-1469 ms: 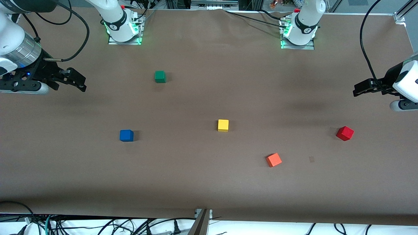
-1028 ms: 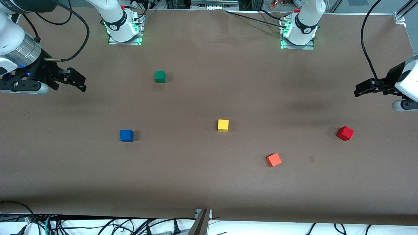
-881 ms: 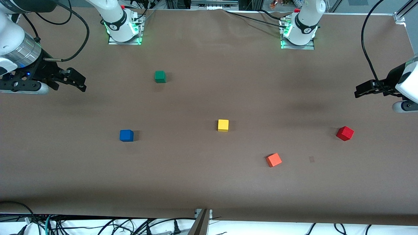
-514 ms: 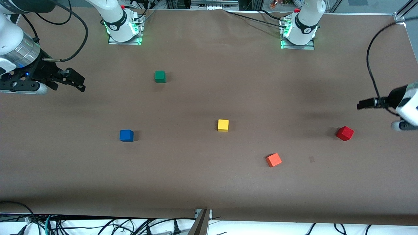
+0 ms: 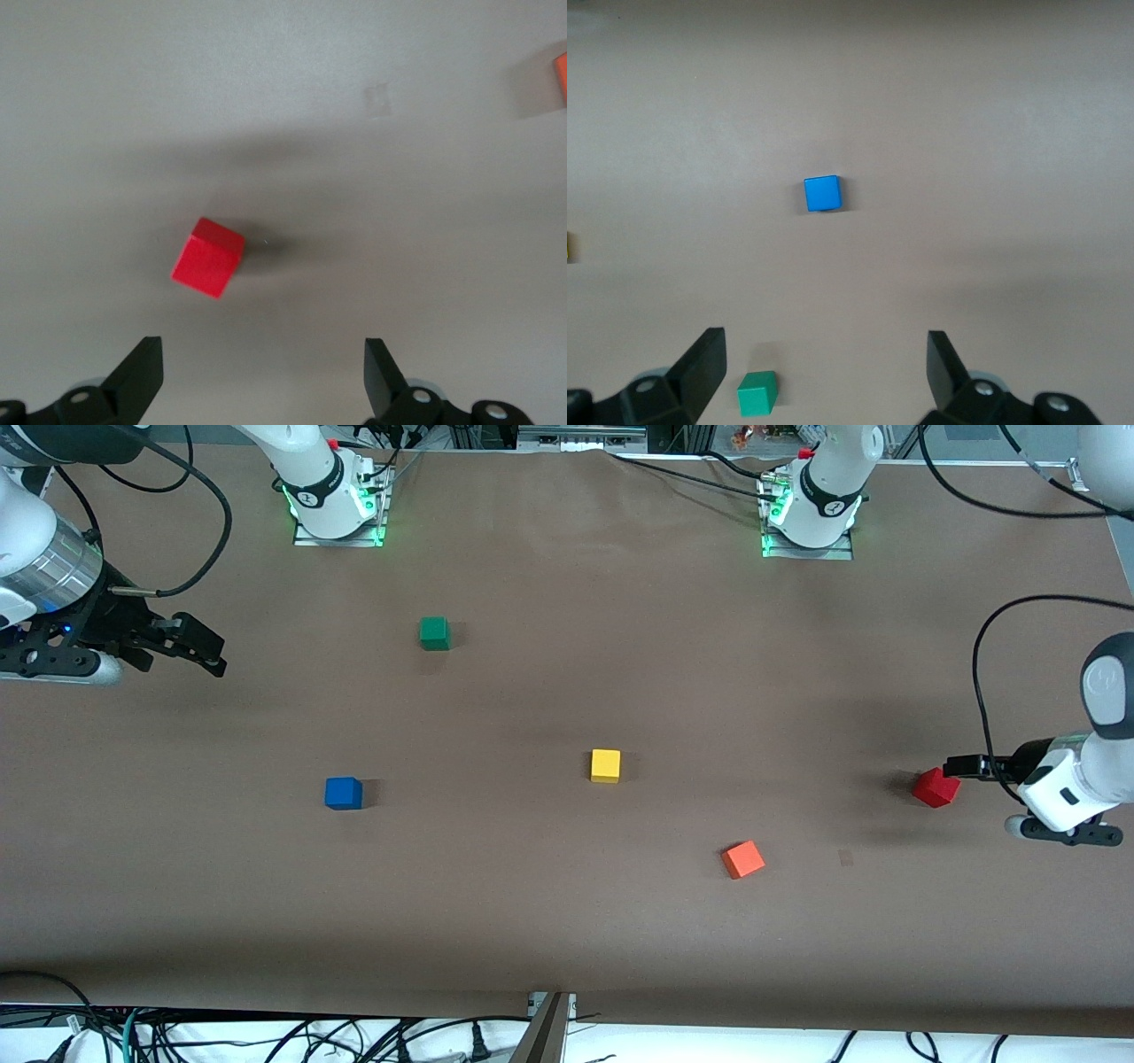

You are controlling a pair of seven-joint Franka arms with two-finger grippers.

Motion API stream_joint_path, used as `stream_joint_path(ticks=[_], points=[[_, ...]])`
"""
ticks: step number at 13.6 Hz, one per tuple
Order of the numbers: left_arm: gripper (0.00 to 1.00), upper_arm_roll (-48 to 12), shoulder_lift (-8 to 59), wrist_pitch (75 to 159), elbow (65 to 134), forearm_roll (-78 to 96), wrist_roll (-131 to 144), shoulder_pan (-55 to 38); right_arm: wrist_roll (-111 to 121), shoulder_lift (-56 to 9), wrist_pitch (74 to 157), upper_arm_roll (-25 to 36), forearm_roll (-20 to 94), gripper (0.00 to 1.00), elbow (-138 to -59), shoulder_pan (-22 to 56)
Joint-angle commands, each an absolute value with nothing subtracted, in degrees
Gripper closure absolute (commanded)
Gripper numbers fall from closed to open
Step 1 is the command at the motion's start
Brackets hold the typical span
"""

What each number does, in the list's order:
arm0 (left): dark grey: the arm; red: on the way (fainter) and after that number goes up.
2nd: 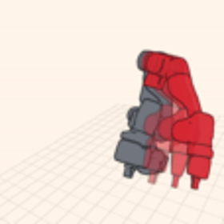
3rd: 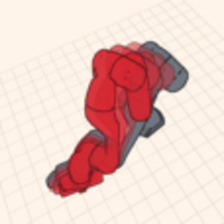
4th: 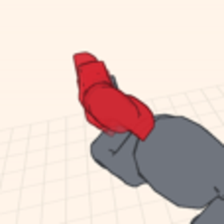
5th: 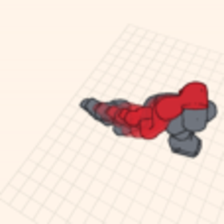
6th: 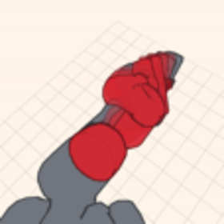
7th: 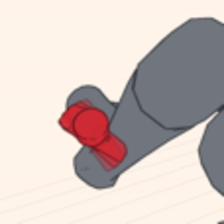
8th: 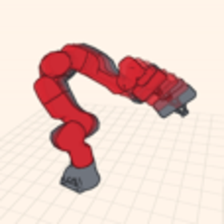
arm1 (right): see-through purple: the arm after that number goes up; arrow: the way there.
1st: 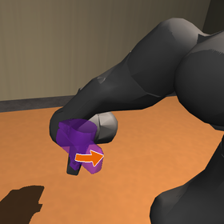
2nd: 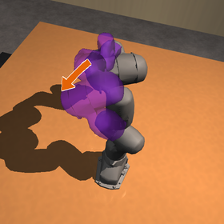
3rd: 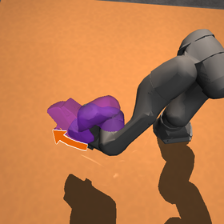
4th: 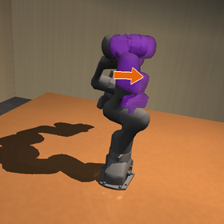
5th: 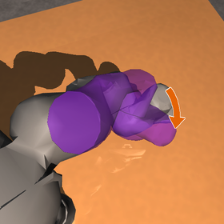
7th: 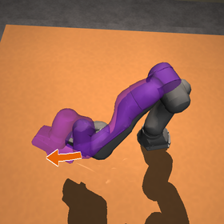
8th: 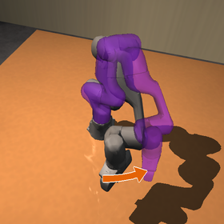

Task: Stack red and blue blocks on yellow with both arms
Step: 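Lower the left gripper and close it on the red cube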

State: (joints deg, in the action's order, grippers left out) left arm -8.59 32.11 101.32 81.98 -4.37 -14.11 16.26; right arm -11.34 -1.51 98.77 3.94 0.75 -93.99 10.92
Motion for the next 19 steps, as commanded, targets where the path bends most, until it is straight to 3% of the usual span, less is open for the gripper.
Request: stream_joint_path(ticks=[1, 10, 19], points=[[0.00, -8.96, 34.01, 108.34, 85.59, -5.27, -23.70, 18.80, -11.16, -2.20, 97.82, 3.52, 0.97, 0.00, -92.46, 10.37], [0.00, -8.88, 37.09, 129.09, 97.19, -7.47, -42.34, 22.67, -10.90, -2.20, 98.17, 3.43, 0.70, 0.00, -92.37, 10.46], [0.00, -8.96, 35.95, 129.82, 102.66, -7.47, -43.24, 23.20, -11.08, -4.74, 98.35, 3.43, 0.88, 0.00, -92.29, 10.81]])
